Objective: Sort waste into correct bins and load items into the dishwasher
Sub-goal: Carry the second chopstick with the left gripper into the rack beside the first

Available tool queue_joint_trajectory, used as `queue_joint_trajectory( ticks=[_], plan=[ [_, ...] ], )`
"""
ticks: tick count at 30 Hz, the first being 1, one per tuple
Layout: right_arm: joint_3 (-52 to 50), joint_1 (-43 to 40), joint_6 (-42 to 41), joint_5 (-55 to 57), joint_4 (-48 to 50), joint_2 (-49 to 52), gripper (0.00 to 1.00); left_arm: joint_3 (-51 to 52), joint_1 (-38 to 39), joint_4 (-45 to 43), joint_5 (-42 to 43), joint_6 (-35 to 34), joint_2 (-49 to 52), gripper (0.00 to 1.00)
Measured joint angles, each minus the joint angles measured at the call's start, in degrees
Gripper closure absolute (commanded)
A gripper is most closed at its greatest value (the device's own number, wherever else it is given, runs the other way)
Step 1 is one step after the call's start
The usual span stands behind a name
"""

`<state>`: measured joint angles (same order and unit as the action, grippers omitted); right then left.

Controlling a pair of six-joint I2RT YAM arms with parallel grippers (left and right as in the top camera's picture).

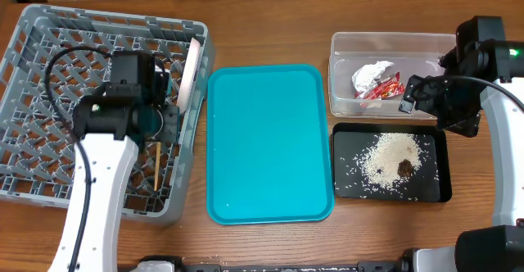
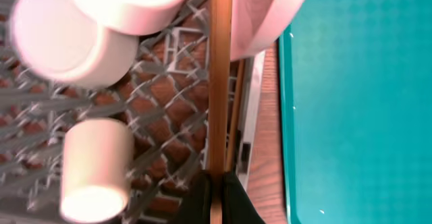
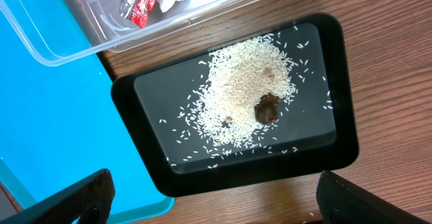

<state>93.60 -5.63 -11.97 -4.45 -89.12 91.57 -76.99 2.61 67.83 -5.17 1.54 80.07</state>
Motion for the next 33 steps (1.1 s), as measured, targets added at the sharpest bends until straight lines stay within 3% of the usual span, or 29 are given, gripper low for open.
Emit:
queue_joint_trajectory(
  ticks=[10,15,21,23,24,26,28,33],
  plan=[
    [0.0,-0.02,-0.02,-0.02,-0.07,0.0,0.03,0.0,-0.11,-0.76,0.13,1.84,12.5,0.95],
    [0.0,0.0,-0.04,0.0,0.0,0.0,0.03,-0.04,-0.09,-0.96,-0.26,1.9,12.72,0.5],
    [0.0,0.0,0.02,0.0,-0.07,0.0,0.03,-1.68,-0.09,1.16,-0.87,0.68,12.72,0.39],
    [0.0,-0.02,-0.02,0.0,-0.07,0.0,0.03,-2.34,-0.09,1.7,-1.22,-1.22,12.72,0.41],
    [0.0,0.0,-0.02,0.0,-0.09,0.0,0.03,-2.58,-0.09,2.03,-1.38,-2.45,12.72,0.47],
    [0.0,0.0,-0.02,0.02,-0.15,0.0,0.03,-2.8,-0.11,3.06,-1.33,-5.03,12.72,0.77],
    [0.0,0.0,-0.07,0.0,-0.2,0.0,0.03,-2.91,-0.17,5.33,-1.11,-7.54,12.72,0.93],
    [0.0,0.0,-0.02,0.0,-0.07,0.0,0.03,-2.91,-1.22,9.35,-1.09,-11.17,12.72,0.96]
  ],
)
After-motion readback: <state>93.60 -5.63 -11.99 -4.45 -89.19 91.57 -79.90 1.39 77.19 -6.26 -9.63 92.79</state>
